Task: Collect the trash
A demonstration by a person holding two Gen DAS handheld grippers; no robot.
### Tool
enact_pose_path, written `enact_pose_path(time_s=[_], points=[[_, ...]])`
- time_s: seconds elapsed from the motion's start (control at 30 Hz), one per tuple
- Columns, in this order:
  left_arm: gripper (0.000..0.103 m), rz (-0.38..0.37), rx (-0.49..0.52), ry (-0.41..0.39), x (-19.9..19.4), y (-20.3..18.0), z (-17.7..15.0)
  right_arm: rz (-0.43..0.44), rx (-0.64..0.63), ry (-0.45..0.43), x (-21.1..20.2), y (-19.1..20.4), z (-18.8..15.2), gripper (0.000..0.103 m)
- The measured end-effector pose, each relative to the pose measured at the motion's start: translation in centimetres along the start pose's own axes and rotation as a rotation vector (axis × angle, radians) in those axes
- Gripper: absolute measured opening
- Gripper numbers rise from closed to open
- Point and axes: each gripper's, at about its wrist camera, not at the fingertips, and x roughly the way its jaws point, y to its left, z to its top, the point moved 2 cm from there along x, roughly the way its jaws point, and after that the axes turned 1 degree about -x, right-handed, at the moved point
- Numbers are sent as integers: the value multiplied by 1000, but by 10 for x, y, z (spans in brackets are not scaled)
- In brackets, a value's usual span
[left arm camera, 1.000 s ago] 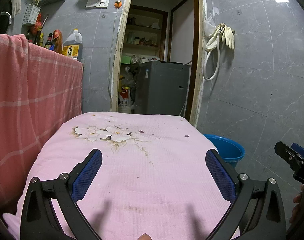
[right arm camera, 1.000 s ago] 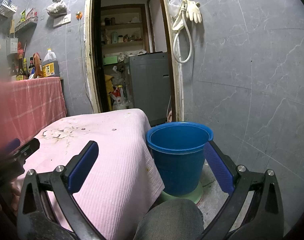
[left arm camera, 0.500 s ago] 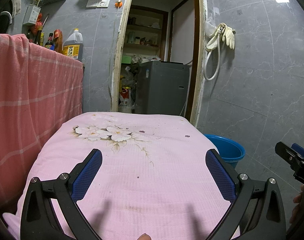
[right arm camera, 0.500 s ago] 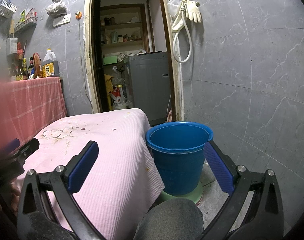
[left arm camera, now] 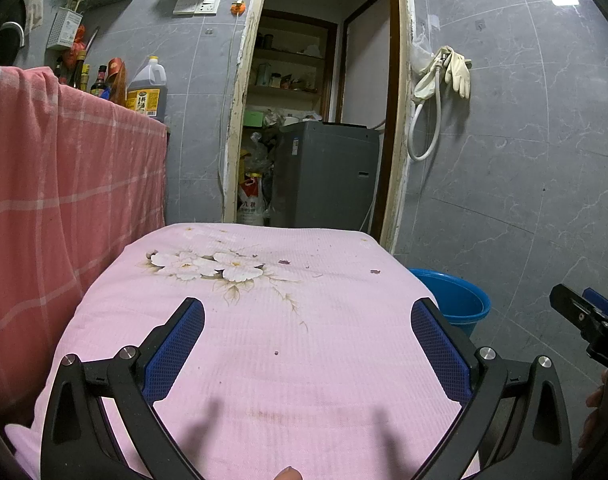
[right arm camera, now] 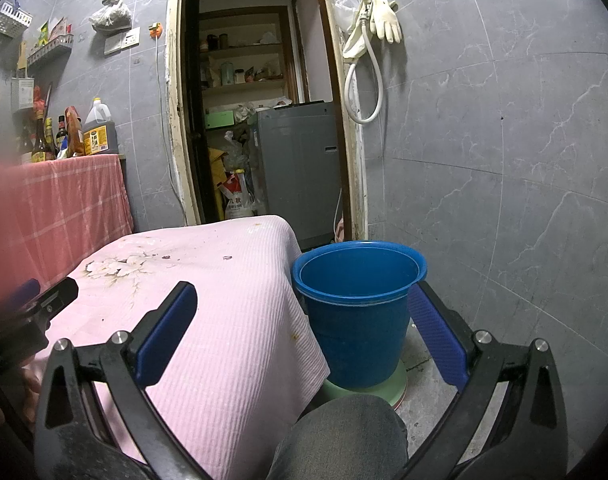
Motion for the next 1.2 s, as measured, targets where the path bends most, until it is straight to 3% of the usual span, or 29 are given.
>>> enact_pose_path(time_s=[1.2], points=[[101,0,-5,2,-1,2,0,1,2,2,0,0,1,103]])
